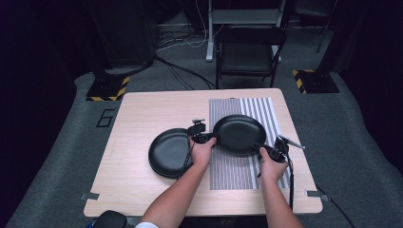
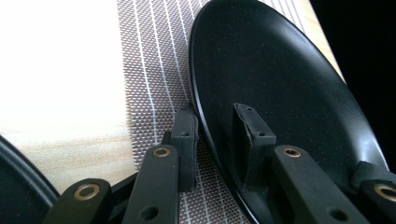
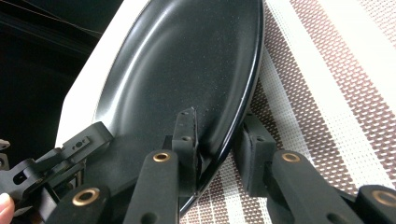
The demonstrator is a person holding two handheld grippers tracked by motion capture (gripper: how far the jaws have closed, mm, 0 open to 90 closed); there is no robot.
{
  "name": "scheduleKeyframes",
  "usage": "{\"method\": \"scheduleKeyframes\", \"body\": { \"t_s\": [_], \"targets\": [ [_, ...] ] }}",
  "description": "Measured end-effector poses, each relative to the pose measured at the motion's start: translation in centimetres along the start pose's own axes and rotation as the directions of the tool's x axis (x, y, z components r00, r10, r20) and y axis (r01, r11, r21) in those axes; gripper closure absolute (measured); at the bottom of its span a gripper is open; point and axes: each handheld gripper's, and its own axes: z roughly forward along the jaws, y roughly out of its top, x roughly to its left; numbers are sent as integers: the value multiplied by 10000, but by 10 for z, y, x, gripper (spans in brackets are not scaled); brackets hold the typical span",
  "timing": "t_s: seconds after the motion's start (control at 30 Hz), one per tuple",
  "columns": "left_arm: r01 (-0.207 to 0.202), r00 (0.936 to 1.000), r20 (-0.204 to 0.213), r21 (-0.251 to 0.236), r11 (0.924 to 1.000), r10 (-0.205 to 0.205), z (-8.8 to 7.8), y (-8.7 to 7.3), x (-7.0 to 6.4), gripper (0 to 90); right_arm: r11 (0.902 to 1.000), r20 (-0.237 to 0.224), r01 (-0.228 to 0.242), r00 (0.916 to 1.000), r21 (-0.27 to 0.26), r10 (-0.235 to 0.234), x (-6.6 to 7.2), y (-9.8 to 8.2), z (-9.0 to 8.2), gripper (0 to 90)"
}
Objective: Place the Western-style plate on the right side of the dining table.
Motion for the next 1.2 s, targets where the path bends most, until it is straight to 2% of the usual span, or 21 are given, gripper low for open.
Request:
{"method": "scheduleKeyframes", "body": {
  "t_s": [0.37, 0.47, 0.77, 1.07, 1.2],
  "targets": [
    [-98, 9997, -212, 214, 9997, 103, 3, 0, -3, 706, 9999, 70, -79, 9999, 80, 79, -3, 2, 2, 710],
    [-257, 9993, -280, 288, 9993, 265, 4, 0, -4, 700, 10000, 109, -21, 9999, 43, 20, -4, 2, 2, 713],
    [-236, 9995, -193, 347, 9991, 243, 5, 0, -5, 697, 10000, 132, -47, 9999, -22, 48, -4, 2, 1, 715],
    [-442, 9988, -211, 465, 9979, 452, 5, -1, -5, 696, 10000, 280, 27, 9996, 8, -27, -4, 2, 0, 710],
    [-322, 9993, -191, 437, 9985, 331, 5, -1, -6, 695, 10000, 302, 50, 9995, -6, -50, -4, 3, 0, 709]
  ]
}}
